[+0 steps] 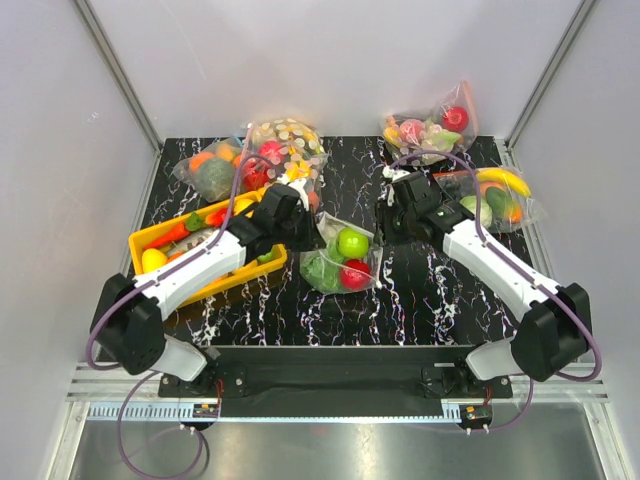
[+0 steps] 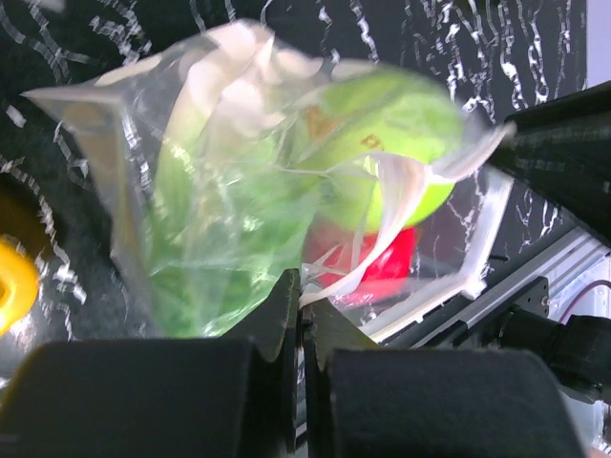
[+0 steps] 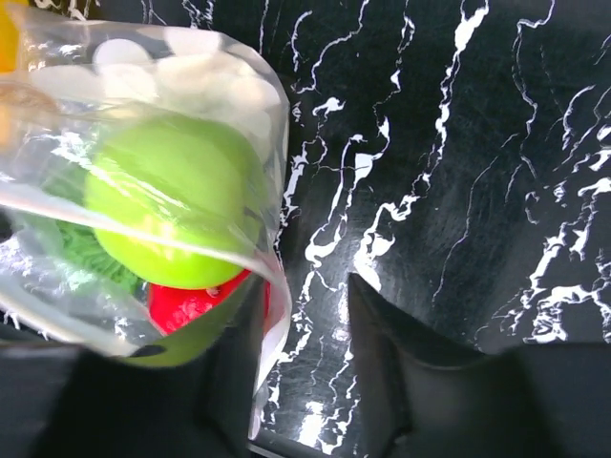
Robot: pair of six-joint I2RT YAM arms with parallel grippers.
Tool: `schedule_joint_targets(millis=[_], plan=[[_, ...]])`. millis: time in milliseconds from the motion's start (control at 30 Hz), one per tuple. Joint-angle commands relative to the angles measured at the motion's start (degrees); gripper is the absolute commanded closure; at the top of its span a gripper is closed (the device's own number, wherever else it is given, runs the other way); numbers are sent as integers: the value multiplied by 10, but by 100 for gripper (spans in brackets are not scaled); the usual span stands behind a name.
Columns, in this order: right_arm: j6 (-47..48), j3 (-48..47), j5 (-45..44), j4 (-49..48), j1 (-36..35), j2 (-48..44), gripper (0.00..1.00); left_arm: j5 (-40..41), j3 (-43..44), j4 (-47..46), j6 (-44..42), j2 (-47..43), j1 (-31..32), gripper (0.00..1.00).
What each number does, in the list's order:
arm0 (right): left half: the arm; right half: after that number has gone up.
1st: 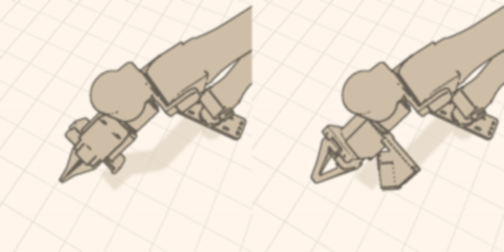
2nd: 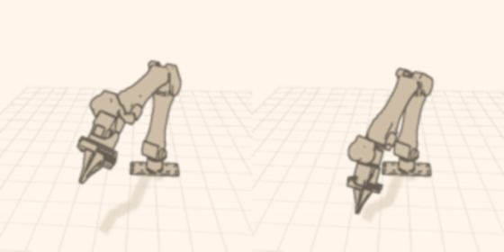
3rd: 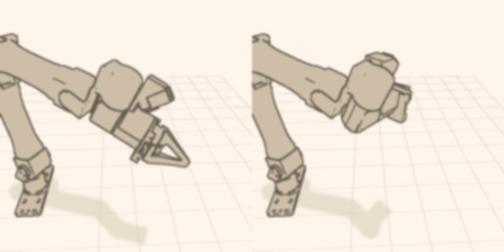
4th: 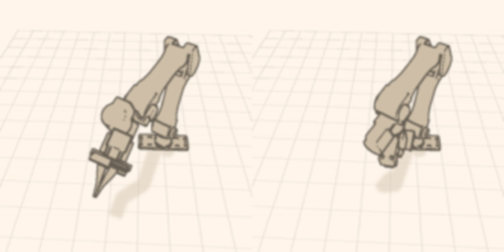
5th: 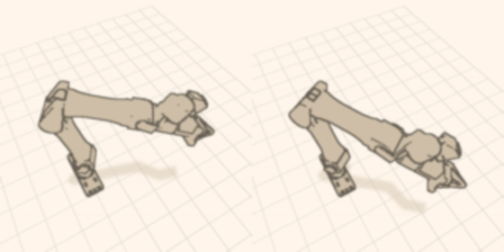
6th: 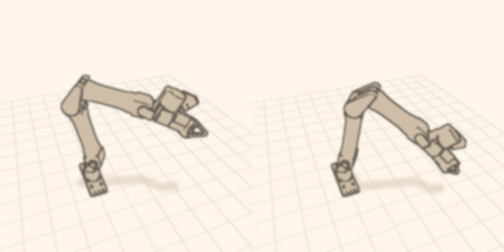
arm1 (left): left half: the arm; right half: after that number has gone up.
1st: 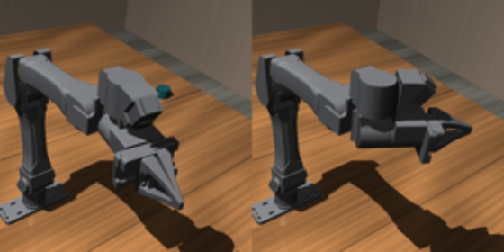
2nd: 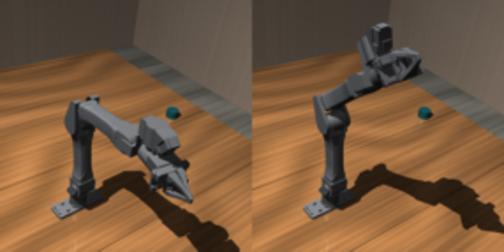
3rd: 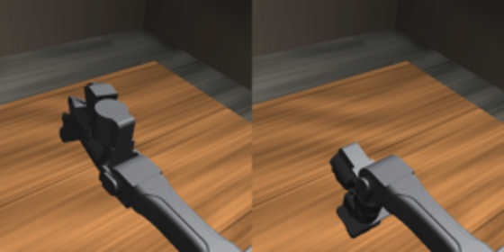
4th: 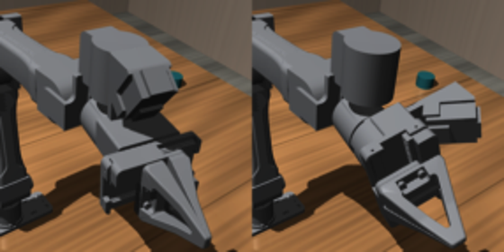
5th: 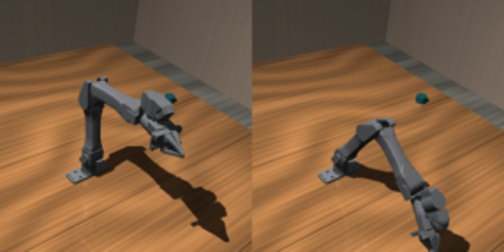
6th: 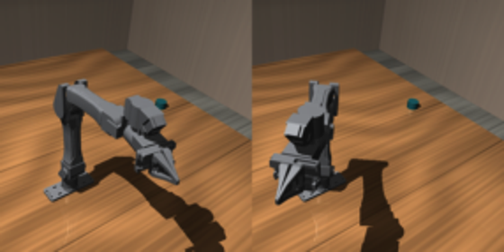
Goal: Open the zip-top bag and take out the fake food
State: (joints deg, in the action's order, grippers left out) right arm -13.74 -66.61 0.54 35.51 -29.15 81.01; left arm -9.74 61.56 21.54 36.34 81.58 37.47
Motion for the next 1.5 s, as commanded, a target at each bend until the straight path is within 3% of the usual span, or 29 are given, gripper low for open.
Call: schedule_joint_targets(millis=[0, 333, 700, 1067, 1467], plan=[[22, -47, 7, 10, -1, -34, 49, -33, 55, -32, -28, 22, 0, 100], [22, -87, 103, 40, -14, -67, 44, -63, 74, -44, -31, 53, 1, 100], [-66, -21, 163, -30, -70, -29, 42, -77, 91, -43, -29, 71, 0, 100], [-67, 4, 62, -56, -71, -12, 35, -77, 92, -34, -29, 75, 0, 100], [-60, 10, 41, -88, -70, 23, 24, -82, 105, -26, -36, 84, 1, 100]])
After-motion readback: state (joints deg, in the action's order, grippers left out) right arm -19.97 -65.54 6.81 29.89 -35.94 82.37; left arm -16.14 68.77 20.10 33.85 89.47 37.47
